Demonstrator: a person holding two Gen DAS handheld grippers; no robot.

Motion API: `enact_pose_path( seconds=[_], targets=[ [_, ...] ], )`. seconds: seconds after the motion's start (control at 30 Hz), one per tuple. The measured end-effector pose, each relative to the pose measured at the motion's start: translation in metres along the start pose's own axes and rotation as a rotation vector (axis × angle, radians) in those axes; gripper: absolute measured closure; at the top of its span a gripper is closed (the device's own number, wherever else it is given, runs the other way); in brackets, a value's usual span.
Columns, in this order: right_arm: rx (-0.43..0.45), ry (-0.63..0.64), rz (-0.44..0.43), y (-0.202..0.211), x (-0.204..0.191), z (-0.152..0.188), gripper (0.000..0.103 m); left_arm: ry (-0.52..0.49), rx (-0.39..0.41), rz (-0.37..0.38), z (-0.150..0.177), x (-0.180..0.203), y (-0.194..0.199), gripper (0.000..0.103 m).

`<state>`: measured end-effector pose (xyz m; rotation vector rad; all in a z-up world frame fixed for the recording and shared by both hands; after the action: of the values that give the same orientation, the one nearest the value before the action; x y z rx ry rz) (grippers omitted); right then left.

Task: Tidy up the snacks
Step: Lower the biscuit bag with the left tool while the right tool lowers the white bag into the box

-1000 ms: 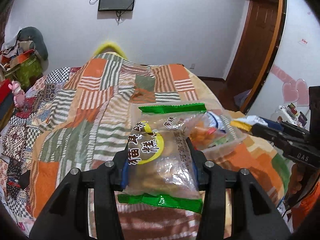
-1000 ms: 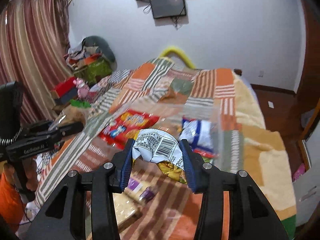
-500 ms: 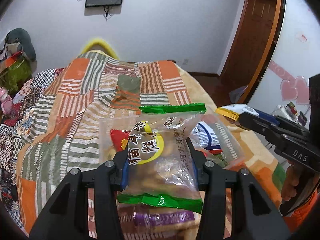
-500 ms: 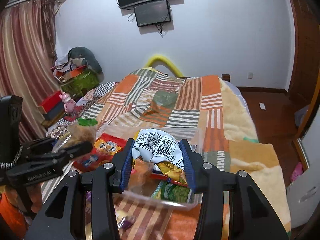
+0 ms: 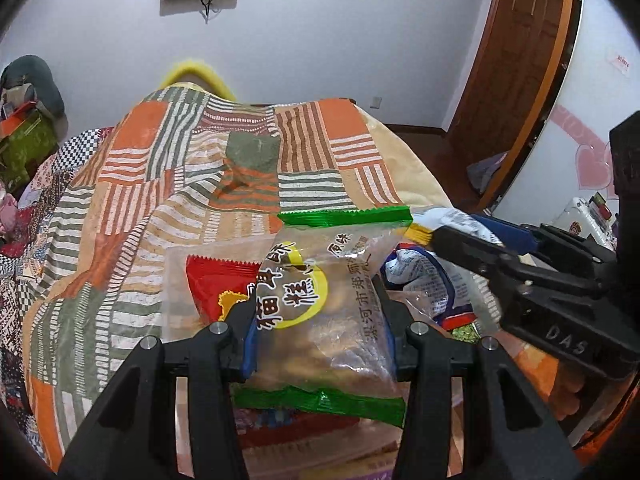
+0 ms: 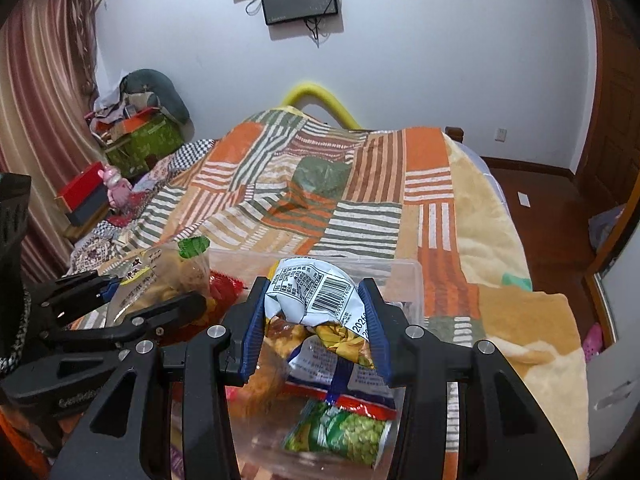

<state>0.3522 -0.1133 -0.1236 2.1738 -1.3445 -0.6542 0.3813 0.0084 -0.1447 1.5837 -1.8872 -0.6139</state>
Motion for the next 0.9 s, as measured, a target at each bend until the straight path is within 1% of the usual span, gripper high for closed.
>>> enact_pose_path(
  seconds=[0.23,0.3,0.4,0.6,0.73,0.9],
  targets=[
    [-0.034,0.03,0.03,-0.007,-0.001,0.006,0.06,-0.004,-0.028,-0.011,0.003,0.001,-0.016,0.056],
    [-0.041,0.031,0.021,-0.006,0.001,0.006,0.057,0.0,-0.038,-0.01,0.004,0.001,-0.017,0.049],
    [-0.037,0.036,0.018,0.003,0.003,0.007,0.057,0.003,-0.046,-0.008,0.008,0.0,-0.012,0.04],
    [-0.024,0.043,0.007,0.023,0.003,0.008,0.056,-0.022,-0.01,-0.006,0.011,0.006,0.015,0.034],
    [-0.006,0.047,-0.006,0.04,-0.003,0.01,0.055,-0.033,0.026,-0.008,0.012,0.01,0.043,0.032],
    [0.011,0.03,-0.036,0.062,-0.009,0.018,0.051,-0.021,0.073,-0.017,0.016,0.009,0.081,0.028]
  ],
)
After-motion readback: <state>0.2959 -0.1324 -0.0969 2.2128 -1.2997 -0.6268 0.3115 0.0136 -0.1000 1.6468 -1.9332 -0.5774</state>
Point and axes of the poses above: each gripper's, at about its wrist camera, not at the fingertips, and y roughly against the way its jaws point, x to its right, z to its underside, the point moved 3 cm from there along -y, roughly the way its jaws point, and after that the axes turned 4 degrees about x, right-handed, at the moved point
